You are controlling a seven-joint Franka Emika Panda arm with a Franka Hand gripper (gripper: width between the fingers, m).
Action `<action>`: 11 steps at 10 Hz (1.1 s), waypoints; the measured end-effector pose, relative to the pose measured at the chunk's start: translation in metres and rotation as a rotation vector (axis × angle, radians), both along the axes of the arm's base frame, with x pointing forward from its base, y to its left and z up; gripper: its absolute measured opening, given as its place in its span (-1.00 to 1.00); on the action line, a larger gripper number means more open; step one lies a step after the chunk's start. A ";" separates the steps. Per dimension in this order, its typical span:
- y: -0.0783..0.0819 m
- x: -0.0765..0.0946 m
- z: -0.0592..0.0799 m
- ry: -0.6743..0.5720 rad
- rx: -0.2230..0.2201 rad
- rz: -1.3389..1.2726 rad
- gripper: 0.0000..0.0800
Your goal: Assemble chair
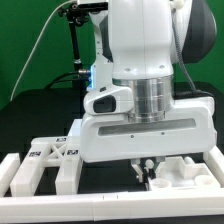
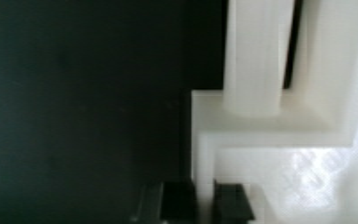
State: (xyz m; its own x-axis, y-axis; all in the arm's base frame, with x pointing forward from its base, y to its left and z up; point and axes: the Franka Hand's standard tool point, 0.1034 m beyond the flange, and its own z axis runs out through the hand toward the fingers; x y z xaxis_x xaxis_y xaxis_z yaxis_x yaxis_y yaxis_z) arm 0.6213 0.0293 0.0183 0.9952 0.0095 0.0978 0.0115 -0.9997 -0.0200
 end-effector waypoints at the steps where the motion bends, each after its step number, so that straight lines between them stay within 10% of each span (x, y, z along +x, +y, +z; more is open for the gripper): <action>1: 0.010 0.000 0.000 0.008 -0.001 -0.034 -0.93; 7: 0.011 0.000 0.000 0.022 -0.038 -0.060 -0.93; 11: 0.011 0.000 0.000 0.024 -0.039 -0.060 0.41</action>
Offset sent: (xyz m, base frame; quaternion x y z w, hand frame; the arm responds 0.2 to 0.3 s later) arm 0.0232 0.0400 0.0055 -0.0091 0.0074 0.0393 0.9992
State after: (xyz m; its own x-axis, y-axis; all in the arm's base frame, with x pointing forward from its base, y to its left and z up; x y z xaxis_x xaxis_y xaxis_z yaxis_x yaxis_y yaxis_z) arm 0.6210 0.0400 0.0181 0.9961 -0.0468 0.0750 -0.0484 -0.9987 0.0189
